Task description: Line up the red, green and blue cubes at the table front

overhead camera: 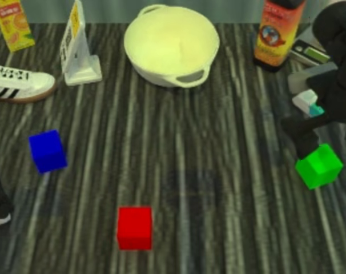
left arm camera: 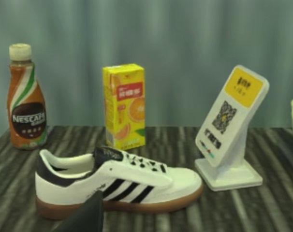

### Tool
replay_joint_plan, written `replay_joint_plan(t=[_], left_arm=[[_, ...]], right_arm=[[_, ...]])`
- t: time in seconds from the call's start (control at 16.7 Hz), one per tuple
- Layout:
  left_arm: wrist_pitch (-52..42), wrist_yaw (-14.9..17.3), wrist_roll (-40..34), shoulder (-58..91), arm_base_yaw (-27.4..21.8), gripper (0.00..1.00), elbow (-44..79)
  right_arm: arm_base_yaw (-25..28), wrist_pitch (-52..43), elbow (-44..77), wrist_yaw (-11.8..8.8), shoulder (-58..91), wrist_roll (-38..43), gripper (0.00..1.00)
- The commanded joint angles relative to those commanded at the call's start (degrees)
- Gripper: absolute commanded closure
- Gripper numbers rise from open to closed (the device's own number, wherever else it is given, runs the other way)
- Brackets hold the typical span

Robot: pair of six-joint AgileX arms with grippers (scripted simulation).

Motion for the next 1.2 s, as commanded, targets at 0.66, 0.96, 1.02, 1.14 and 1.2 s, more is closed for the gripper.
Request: replay_joint_plan(t=[0.66,0.96,1.02,1.14,1.2], left_arm=[[0.0,0.0,0.0,0.0,0.0,0.00,0.0],[0.0,0.0,0.0,0.0,0.0,0.00,0.0],[0.0,0.0,0.0,0.0,0.0,0.00,0.0],[0.0,0.0,0.0,0.0,0.0,0.00,0.0],[0.0,0.0,0.0,0.0,0.0,0.00,0.0]], right_arm=[[-0.4,7.9,-4.8,0.0,2.9,0.4,0.00],[-0.3,17.7,-10.6,0.0,7.0,0.5,0.00],[-0.3,18.6,-11.1,0.0,7.4,0.5,0.00],[-0.3,18.9,-11.3,0.0,7.5,0.5,0.00],[-0.3,18.9,-11.3,0.0,7.5,0.5,0.00]])
